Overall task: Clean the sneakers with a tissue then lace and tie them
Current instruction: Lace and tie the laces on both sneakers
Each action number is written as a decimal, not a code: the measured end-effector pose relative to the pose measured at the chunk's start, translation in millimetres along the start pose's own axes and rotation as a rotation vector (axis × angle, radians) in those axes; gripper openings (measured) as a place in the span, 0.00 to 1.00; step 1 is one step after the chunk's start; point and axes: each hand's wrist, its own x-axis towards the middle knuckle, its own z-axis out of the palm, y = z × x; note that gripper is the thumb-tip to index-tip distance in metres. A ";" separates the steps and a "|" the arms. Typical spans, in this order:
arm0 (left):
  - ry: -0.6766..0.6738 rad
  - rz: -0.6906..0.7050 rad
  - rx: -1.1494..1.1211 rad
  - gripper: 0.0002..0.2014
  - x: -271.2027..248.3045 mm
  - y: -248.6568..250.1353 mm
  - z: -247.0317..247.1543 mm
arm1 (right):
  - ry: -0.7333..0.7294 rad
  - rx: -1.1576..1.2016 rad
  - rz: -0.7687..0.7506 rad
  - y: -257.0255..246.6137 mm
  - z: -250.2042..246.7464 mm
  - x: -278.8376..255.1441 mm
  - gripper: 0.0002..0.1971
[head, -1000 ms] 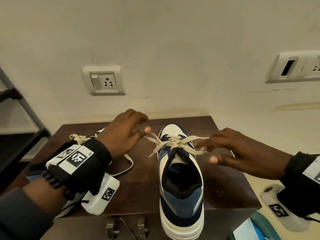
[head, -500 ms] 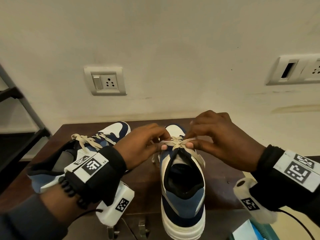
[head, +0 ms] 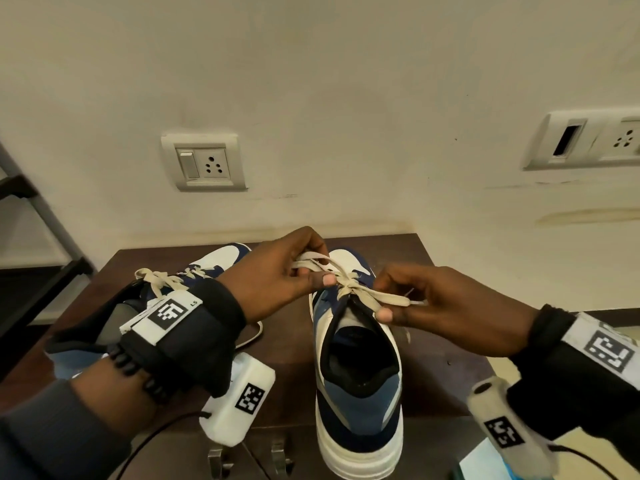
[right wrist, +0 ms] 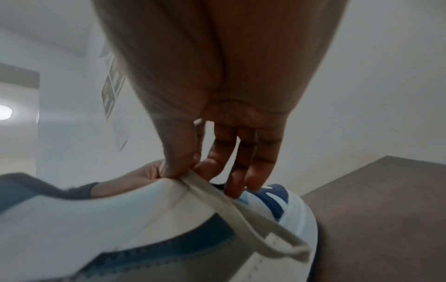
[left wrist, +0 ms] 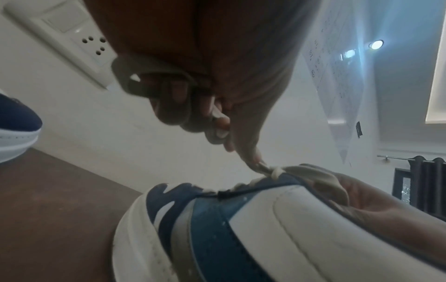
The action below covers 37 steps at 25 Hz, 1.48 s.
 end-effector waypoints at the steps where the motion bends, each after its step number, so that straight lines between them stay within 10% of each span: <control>1: 0.028 -0.008 -0.010 0.12 0.5 0.6 -1.4 | 0.038 0.005 -0.015 -0.2 2.5 0.7 0.04; 12: 0.204 -0.277 -0.719 0.09 -7.8 -25.7 3.2 | 0.278 0.178 0.110 -2.3 10.0 6.4 0.05; 17: 0.089 -0.220 -0.384 0.05 -25.7 -44.1 16.2 | 0.286 0.175 0.144 1.0 18.0 8.5 0.09; 22: 0.049 -0.210 -0.544 0.12 -29.5 -37.3 19.8 | 0.364 0.522 0.158 -7.8 34.0 3.9 0.08; 37: 0.274 -0.289 -0.325 0.05 -21.3 -48.9 25.1 | 0.378 0.504 0.229 3.9 36.5 -7.9 0.14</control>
